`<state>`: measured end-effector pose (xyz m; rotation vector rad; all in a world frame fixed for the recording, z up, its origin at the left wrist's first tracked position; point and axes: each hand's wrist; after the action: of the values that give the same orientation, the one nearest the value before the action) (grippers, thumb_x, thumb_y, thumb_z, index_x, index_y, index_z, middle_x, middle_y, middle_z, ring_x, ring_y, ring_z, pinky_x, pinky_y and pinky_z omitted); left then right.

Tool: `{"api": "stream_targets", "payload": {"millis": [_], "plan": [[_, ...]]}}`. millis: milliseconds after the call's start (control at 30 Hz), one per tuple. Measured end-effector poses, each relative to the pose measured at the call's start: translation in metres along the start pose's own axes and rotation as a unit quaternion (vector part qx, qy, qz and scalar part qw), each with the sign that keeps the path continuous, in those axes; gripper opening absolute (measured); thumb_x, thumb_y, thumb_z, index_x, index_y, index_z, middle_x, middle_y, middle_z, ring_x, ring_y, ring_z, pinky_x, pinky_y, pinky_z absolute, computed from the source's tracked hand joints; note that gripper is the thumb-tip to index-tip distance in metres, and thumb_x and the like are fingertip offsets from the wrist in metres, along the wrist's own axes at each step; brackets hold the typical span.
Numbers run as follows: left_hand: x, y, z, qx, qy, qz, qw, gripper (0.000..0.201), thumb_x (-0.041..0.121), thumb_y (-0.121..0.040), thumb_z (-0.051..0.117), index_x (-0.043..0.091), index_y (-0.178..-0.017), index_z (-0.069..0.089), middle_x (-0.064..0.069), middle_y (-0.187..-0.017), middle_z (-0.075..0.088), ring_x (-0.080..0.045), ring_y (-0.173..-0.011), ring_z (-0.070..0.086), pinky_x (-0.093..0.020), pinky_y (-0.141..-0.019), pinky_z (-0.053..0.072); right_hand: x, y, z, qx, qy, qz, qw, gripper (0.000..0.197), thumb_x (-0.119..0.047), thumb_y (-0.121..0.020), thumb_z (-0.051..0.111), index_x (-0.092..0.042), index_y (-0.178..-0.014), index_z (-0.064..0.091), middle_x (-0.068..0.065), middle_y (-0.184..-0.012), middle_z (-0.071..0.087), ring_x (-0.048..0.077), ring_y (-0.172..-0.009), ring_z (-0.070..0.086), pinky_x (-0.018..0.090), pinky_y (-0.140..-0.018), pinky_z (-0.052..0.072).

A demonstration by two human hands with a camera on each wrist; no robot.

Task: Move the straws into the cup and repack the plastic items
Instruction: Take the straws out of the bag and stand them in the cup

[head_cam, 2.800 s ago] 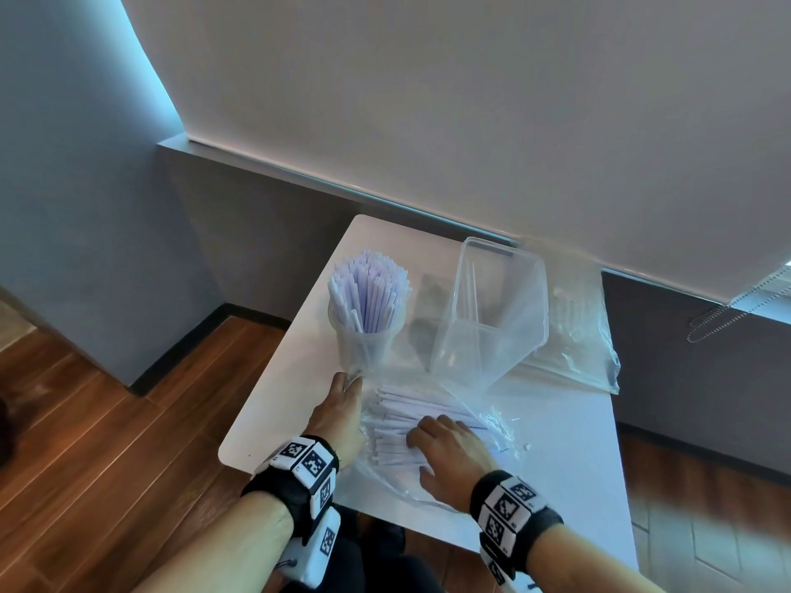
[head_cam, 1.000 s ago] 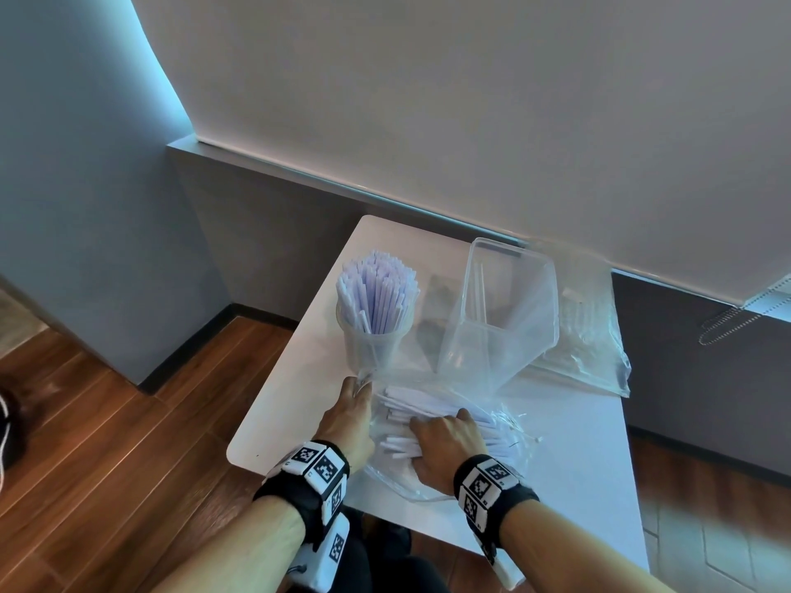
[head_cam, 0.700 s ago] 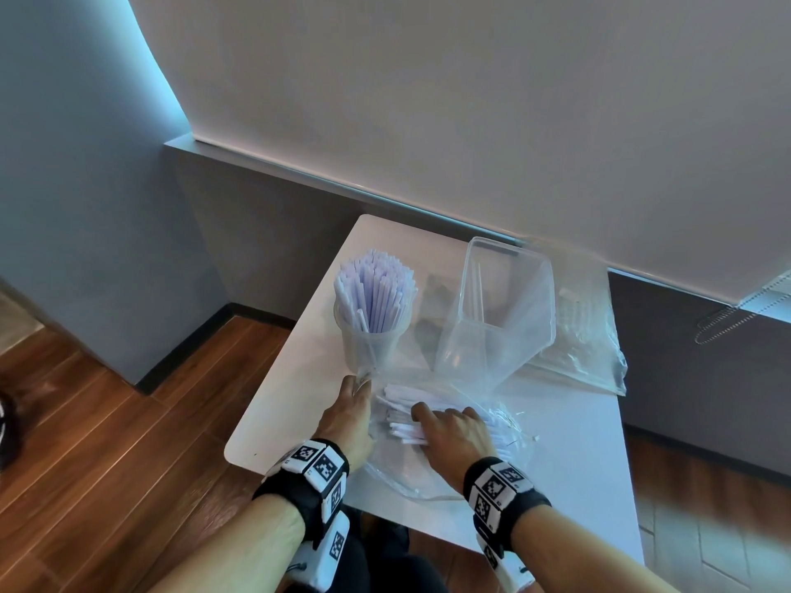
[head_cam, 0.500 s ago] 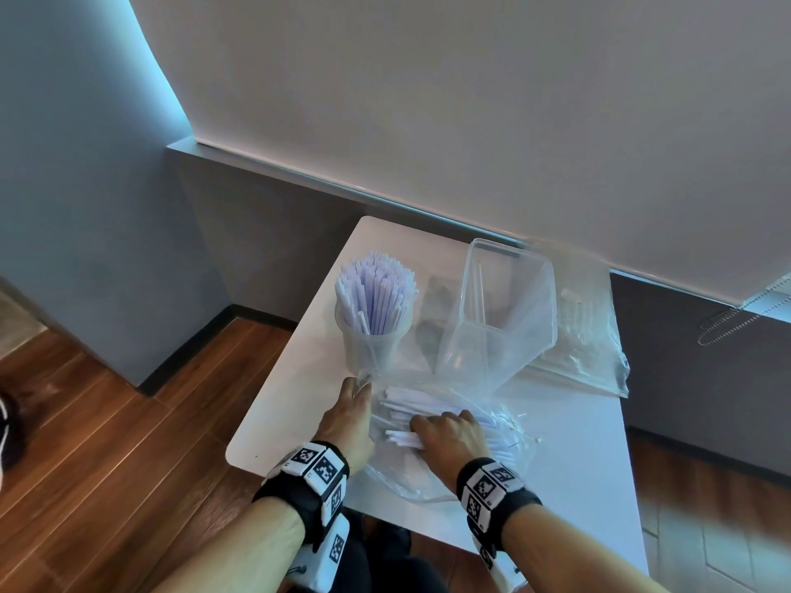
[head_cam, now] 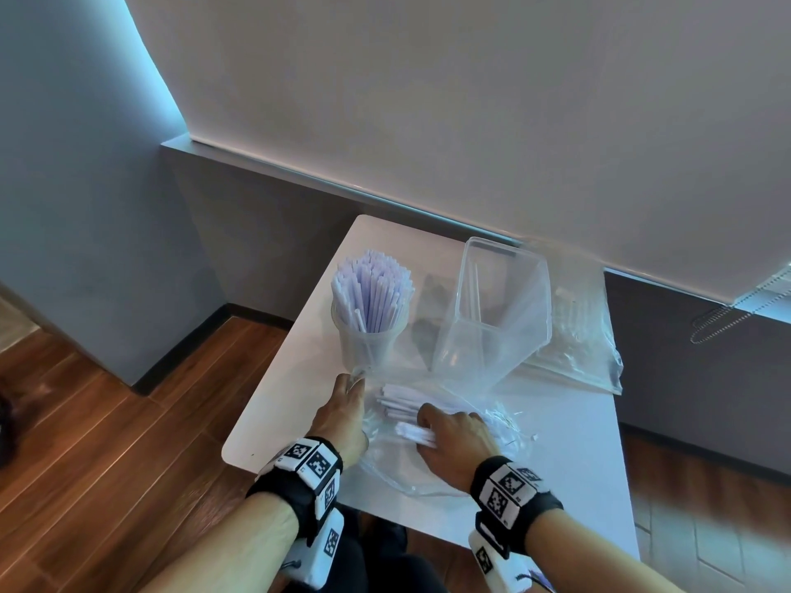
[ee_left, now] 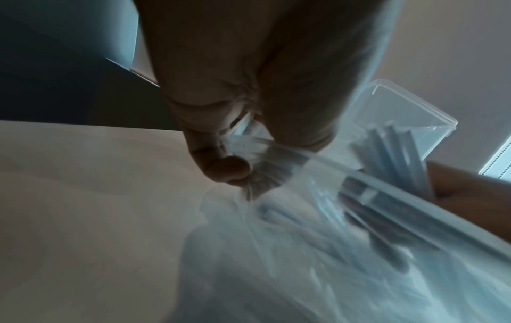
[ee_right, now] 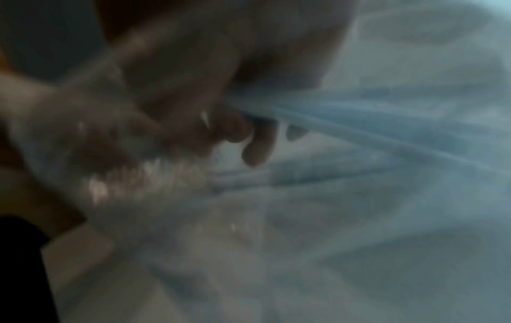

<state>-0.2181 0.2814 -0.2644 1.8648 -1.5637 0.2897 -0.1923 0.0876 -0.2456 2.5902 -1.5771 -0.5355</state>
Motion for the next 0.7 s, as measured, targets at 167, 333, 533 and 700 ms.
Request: {"api": "stream_targets", "payload": {"millis": [167, 333, 533, 700], "plan": [[0.001, 0.000, -0.002, -0.001, 0.018, -0.021, 1.000, 0.081, -0.007, -0.082, 0.055, 0.023, -0.150, 0.023, 0.004, -0.151, 0.015, -0.030, -0.119, 0.053, -0.034, -0.102, 0.044, -0.012, 0.021, -0.043, 0.069, -0.204, -0.035, 0.976, 0.033, -0.040, -0.097, 0.054, -0.020, -0.071, 0.053, -0.005, -0.076, 0.052, 0.014, -0.073, 0.052, 0.029, -0.070, 0.040], [0.004, 0.002, -0.002, 0.026, 0.039, -0.014, 0.999, 0.073, -0.005, -0.080, 0.054, 0.029, -0.141, 0.036, 0.000, -0.139, 0.026, -0.031, -0.110, 0.057, -0.036, -0.100, 0.046, -0.022, 0.025, -0.043, 0.162, -0.413, 0.011, 0.896, 0.030, -0.034, -0.093, 0.063, -0.012, -0.072, 0.060, 0.003, -0.080, 0.057, 0.015, -0.071, 0.059, 0.022, -0.065, 0.045], [0.003, 0.010, 0.004, 0.075, 0.000, -0.055, 0.996, 0.046, 0.001, -0.085, 0.056, 0.022, -0.126, 0.049, 0.001, -0.139, 0.025, -0.028, -0.097, 0.062, -0.034, -0.087, 0.050, -0.011, 0.022, -0.029, 0.075, -0.341, 0.065, 0.935, 0.025, -0.029, -0.086, 0.071, -0.010, -0.075, 0.060, 0.001, -0.069, 0.061, 0.008, -0.057, 0.057, 0.027, -0.059, 0.050], [-0.003, 0.009, 0.007, 0.024, -0.071, -0.101, 0.992, 0.042, 0.002, -0.089, 0.044, 0.017, -0.128, 0.041, -0.003, -0.145, 0.020, -0.031, -0.106, 0.059, -0.039, -0.089, 0.046, -0.028, 0.002, -0.105, 0.040, -0.327, -0.031, 0.943, 0.020, -0.027, -0.087, 0.071, -0.013, -0.072, 0.070, 0.006, -0.064, 0.070, 0.020, -0.054, 0.068, 0.030, -0.057, 0.055]]}}
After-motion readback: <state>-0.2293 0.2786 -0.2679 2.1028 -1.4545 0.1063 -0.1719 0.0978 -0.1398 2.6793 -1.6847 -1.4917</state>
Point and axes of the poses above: each hand's wrist, its own y-axis away from the middle knuckle, its own z-axis out of the palm, x = y × z
